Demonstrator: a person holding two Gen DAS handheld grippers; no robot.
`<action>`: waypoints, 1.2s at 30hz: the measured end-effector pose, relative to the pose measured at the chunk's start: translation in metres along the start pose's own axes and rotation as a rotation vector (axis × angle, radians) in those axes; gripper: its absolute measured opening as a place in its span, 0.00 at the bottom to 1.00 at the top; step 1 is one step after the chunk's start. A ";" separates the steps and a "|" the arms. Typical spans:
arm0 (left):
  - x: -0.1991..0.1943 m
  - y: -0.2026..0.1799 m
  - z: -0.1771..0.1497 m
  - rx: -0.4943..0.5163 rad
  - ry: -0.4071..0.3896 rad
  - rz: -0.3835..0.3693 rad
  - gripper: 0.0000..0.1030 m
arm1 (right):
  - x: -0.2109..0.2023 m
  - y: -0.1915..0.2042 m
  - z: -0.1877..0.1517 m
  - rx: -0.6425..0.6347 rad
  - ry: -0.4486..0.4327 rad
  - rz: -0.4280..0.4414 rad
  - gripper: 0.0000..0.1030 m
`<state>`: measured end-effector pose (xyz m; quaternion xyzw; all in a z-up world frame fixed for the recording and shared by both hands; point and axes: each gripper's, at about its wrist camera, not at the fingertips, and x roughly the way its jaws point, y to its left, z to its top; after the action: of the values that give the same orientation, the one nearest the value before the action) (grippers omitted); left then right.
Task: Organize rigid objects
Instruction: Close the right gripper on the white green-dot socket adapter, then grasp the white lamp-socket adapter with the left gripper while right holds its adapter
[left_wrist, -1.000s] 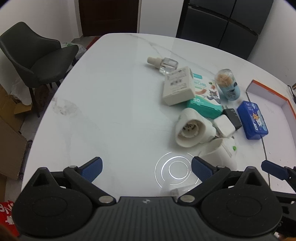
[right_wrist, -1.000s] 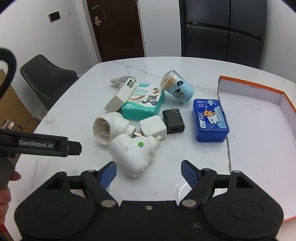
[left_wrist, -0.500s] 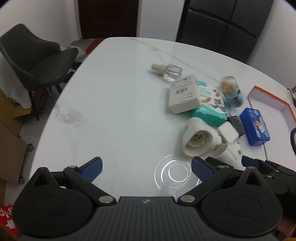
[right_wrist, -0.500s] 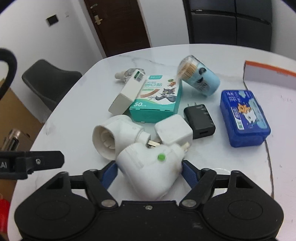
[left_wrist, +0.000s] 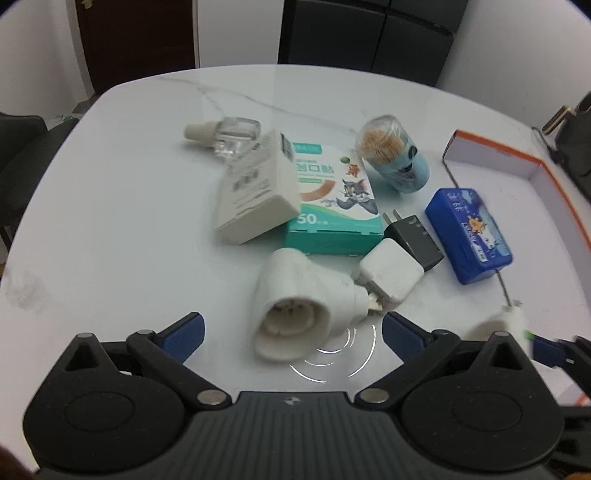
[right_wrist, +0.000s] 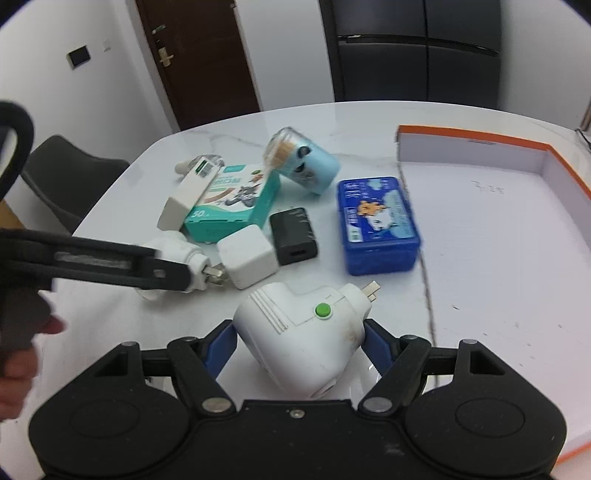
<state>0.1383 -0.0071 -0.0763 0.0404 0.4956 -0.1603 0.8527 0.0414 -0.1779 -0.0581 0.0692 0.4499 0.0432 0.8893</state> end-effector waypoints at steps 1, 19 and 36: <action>0.005 -0.001 0.000 0.004 0.001 0.003 1.00 | -0.003 -0.003 0.000 0.009 -0.004 -0.001 0.85; -0.024 0.005 -0.020 0.023 -0.090 -0.001 0.67 | -0.027 -0.013 0.003 0.011 -0.048 0.025 0.85; -0.081 -0.051 -0.022 -0.049 -0.162 0.025 0.67 | -0.076 -0.030 0.029 -0.033 -0.115 0.031 0.85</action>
<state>0.0672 -0.0317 -0.0133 0.0126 0.4280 -0.1404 0.8927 0.0202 -0.2206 0.0148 0.0641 0.3961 0.0605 0.9140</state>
